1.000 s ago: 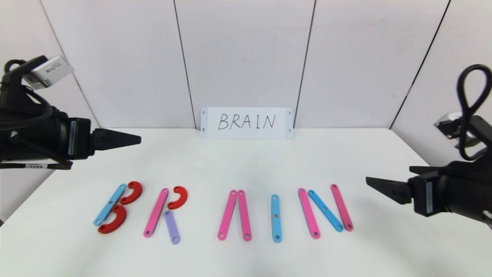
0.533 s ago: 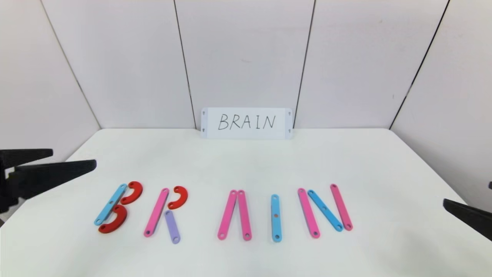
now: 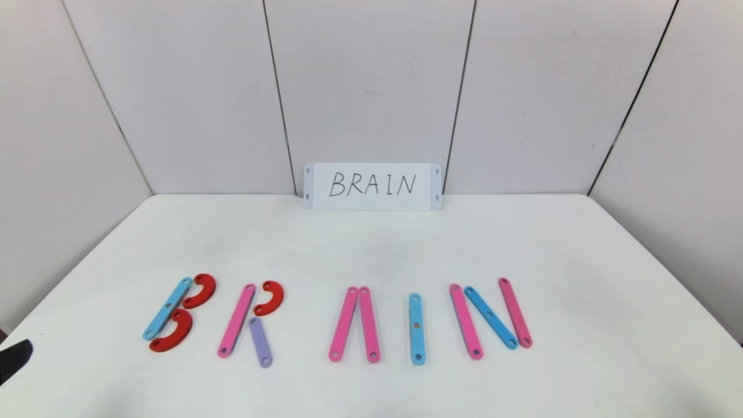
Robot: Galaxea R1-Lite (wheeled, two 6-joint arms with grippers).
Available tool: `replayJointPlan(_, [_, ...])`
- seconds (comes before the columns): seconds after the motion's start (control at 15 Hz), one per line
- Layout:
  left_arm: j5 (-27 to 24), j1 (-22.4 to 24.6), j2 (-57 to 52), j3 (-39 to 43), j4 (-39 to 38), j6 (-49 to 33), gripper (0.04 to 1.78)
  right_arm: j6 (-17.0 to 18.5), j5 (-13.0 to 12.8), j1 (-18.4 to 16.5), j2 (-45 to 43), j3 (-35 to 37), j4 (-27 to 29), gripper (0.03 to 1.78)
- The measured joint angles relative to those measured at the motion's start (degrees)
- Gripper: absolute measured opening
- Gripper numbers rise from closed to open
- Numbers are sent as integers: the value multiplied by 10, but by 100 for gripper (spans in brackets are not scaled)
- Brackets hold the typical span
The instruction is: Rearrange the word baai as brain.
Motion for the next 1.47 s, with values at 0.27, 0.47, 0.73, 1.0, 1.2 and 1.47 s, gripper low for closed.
replayJointPlan(0.27, [61, 1, -86, 45, 6, 21, 174, -1, 6, -52, -72, 13, 31, 173])
replayJointPlan(0.47, [103, 1, -144, 89, 0, 32, 174, -5, 9, -68, -138, 48, 32, 173])
replayJointPlan(0.73, [150, 7, -165, 117, -77, 26, 174, -53, 24, -87, -228, 80, 24, 173])
replayJointPlan(1.0, [145, 55, -174, 113, -79, 31, 174, -82, 25, -92, -285, 133, -6, 173])
replayJointPlan(1.2, [147, 62, -208, 141, -87, 30, 174, -85, 25, -92, -297, 197, -91, 173])
replayJointPlan(1.47, [106, 65, -288, 245, -164, 30, 174, -101, 27, -92, -300, 293, -218, 173])
